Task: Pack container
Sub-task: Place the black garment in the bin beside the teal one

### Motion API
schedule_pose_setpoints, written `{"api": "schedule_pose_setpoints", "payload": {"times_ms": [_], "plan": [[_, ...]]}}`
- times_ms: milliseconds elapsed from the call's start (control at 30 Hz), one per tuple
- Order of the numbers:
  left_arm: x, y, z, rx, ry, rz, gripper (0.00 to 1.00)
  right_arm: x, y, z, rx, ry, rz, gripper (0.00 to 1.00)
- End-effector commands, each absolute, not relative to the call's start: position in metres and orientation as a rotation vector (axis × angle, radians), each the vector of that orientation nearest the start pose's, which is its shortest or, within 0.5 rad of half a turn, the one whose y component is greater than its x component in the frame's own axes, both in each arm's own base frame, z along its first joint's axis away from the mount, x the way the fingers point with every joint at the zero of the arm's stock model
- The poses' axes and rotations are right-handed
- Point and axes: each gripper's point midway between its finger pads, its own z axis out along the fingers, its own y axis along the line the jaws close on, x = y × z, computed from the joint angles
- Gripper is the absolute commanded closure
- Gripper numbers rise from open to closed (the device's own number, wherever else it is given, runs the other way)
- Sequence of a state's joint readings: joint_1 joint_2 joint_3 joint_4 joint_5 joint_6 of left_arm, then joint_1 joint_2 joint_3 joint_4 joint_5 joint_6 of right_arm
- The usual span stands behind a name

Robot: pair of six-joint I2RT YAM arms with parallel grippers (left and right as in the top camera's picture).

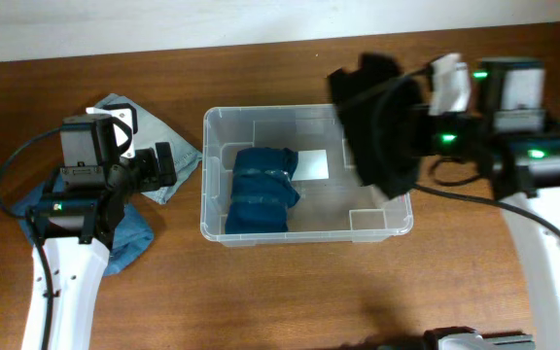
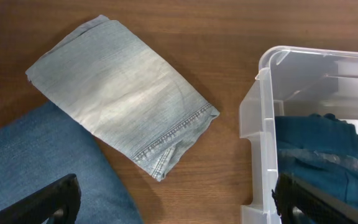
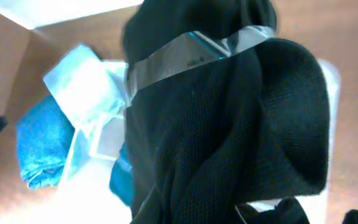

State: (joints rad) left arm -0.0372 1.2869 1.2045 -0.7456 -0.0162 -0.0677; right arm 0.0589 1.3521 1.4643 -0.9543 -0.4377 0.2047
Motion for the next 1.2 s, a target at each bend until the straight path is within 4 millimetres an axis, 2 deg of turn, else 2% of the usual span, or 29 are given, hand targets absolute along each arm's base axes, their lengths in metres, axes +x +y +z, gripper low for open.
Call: {"api": "schedule_pose_setpoints", "payload": {"times_ms": [0,67,100,133,167,233,300,333,367,433,467,533,567,600,633,667,700,767,800,867,933,1033,1133,1167], "plan": [[0.365,-0.01,0.234,-0.027,2.378,-0.016,0.0,0.348,0.118,0.238,0.154,2.563,0.617,0.96],[0.365,-0.01,0.234,-0.027,2.378,-0.016,0.01,0.347,0.132,0.205,0.192,2.637,0.631,0.96],[0.365,-0.01,0.234,-0.027,2.378,-0.016,0.01,0.35,0.14,0.182,0.216,2.664,0.642,0.96],[0.365,-0.01,0.234,-0.027,2.378,-0.016,0.01,0.351,0.144,0.169,0.228,2.673,0.648,0.96],[0.365,-0.01,0.234,-0.027,2.378,-0.016,0.01,0.353,0.147,0.14,0.27,2.704,0.651,0.96],[0.364,-0.01,0.234,-0.027,2.379,-0.016,0.01,0.351,0.146,0.114,0.318,2.742,0.639,0.96],[0.364,-0.01,0.234,-0.027,2.379,-0.016,0.01,0.357,0.134,0.093,0.304,2.744,0.526,0.96],[0.364,-0.01,0.234,-0.027,2.379,-0.016,0.01,0.36,0.133,0.094,0.248,2.731,0.504,0.93],[0.364,-0.01,0.234,-0.027,2.379,-0.016,0.0,0.364,0.134,0.095,0.16,2.714,0.488,0.83],[0.364,-0.01,0.234,-0.027,2.379,-0.016,0.01,0.368,0.135,0.105,0.052,2.684,0.474,0.28],[0.364,-0.01,0.234,-0.027,2.379,-0.016,0.0,0.371,0.136,0.116,0.036,2.669,0.473,0.07],[0.364,-0.01,0.234,-0.027,2.379,-0.016,0.01,0.375,0.137,0.136,0.01,2.641,0.475,0.0],[0.364,-0.01,0.234,-0.027,2.379,-0.016,0.01,0.379,0.138,0.163,-0.043,2.594,0.47,0.01],[0.364,-0.01,0.234,-0.027,2.379,-0.016,0.01,0.384,0.133,0.198,-0.085,2.528,0.422,0.01],[0.364,-0.01,0.234,-0.027,2.379,-0.016,0.0,0.387,0.124,0.218,-0.084,2.49,0.351,0.01],[0.364,-0.01,0.234,-0.027,2.379,-0.016,0.01,0.389,0.117,0.228,-0.069,2.47,0.303,0.01],[0.365,-0.01,0.234,-0.027,2.378,-0.016,0.01,0.391,0.096,0.248,0.001,2.43,0.19,0.01],[0.364,-0.01,0.234,-0.027,2.379,-0.016,0.01,0.392,0.058,0.271,0.195,2.376,0.074,0.01],[0.364,-0.01,0.234,-0.027,2.379,-0.016,0.01,0.39,0.039,0.275,0.301,2.357,0.039,0.01],[0.365,-0.01,0.234,-0.027,2.378,-0.016,0.01,0.383,-0.016,0.277,0.619,2.302,-0.009,0.02],[0.364,-0.01,0.234,-0.027,2.379,-0.016,0.01,0.374,-0.065,0.267,0.89,2.261,0.004,0.02],[0.364,-0.01,0.234,-0.027,2.379,-0.016,0.0,0.358,-0.136,0.234,1.232,2.202,0.132,0.01],[0.364,-0.01,0.234,-0.027,2.379,-0.016,0.01,0.351,-0.181,0.204,1.41,2.135,0.304,0.02],[0.365,-0.01,0.234,-0.027,2.378,-0.016,0.0,0.349,-0.2,0.188,1.469,2.1,0.375,0.02]]}}
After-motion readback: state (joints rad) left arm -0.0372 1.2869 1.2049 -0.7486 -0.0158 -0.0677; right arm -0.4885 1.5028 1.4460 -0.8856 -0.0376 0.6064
